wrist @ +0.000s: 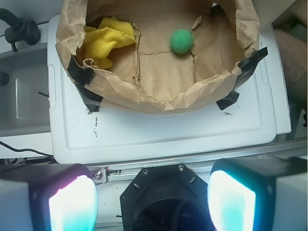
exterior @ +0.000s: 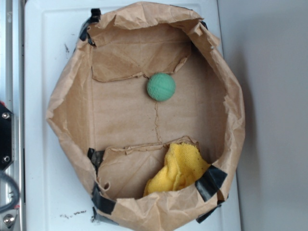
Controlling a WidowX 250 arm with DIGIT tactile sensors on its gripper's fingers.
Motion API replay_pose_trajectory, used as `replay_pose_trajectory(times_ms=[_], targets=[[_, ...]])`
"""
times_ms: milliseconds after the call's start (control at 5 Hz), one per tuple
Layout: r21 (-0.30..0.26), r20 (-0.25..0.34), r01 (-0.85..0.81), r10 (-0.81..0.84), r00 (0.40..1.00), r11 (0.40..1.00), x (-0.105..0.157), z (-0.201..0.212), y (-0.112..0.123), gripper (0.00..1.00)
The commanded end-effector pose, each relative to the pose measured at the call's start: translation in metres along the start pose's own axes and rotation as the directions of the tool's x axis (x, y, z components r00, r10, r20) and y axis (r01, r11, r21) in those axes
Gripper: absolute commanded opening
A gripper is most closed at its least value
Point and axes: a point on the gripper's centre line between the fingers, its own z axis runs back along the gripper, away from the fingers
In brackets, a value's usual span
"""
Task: Grab the green ball.
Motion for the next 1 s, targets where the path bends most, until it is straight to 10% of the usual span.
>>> replay_pose_trajectory(times_ms=[0,400,800], targets=[[0.0,0.0,0.0,0.0,1.0,1.0,0.0,0.0,0.0,1.0],[0.07,0.032,-0.1,0.098,0.995,0.993,0.1,-0.023,0.032,1.0],[0.07,0.032,-0.1,0.098,0.995,0.993,0.1,-0.023,0.032,1.0]])
